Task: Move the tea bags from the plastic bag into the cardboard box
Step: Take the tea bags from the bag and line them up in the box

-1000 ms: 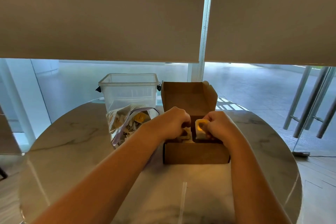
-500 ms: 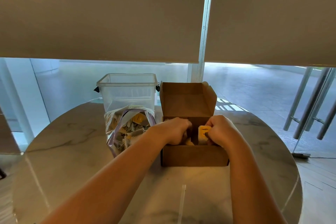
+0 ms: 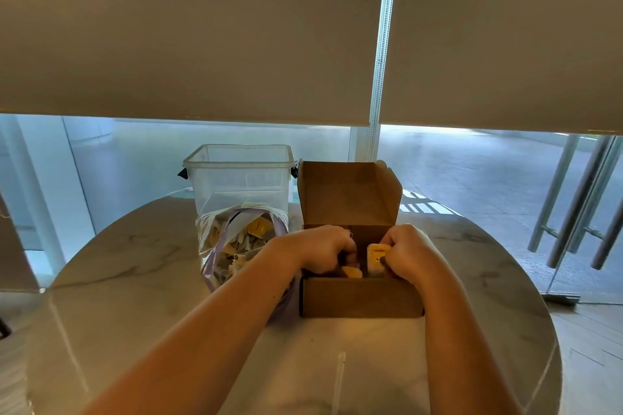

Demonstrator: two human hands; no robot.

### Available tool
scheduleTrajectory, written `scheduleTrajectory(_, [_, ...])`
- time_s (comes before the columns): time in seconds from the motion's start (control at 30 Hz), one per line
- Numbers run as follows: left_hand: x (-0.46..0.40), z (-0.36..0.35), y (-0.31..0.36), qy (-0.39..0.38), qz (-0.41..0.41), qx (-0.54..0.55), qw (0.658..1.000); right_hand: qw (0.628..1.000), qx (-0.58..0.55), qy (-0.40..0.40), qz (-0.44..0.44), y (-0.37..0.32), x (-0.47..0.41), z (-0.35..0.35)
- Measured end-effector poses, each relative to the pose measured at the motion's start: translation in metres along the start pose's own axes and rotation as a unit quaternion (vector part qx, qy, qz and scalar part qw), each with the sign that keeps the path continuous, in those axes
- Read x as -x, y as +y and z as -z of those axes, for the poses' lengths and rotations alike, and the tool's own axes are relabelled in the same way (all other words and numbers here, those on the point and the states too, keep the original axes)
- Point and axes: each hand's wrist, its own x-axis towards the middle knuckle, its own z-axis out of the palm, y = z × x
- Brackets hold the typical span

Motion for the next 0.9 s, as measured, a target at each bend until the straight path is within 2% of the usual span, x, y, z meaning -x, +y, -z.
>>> scheduleTrajectory(0.2, [0.002,0.011,0.0,0.029,-0.001,0.09,0.996,1.0,-0.008,-0.004,0.011,0.001,0.002,0.002])
scheduleTrajectory(0.37, [0.0,0.007,-0.004,0.06,0.015,0.061,0.996,0.997,-0.078,-0.01,0.024,0.001,0.006,0.01])
scheduleTrajectory(0.47, [-0.001,0.005,-0.008,0.096,0.015,0.047,0.994,0.992,-0.096,-0.077,0.037,-0.004,0.008,0.013])
scheduleTrajectory(0.6, [0.0,0.006,-0.01,0.122,0.018,0.055,0.991,0.988,-0.027,-0.148,0.034,-0.015,0.007,0.006])
scheduleTrajectory(0.9, [0.005,0.011,-0.009,0.126,0.016,0.057,0.99,0.991,0.003,-0.133,-0.024,-0.02,-0.007,-0.016])
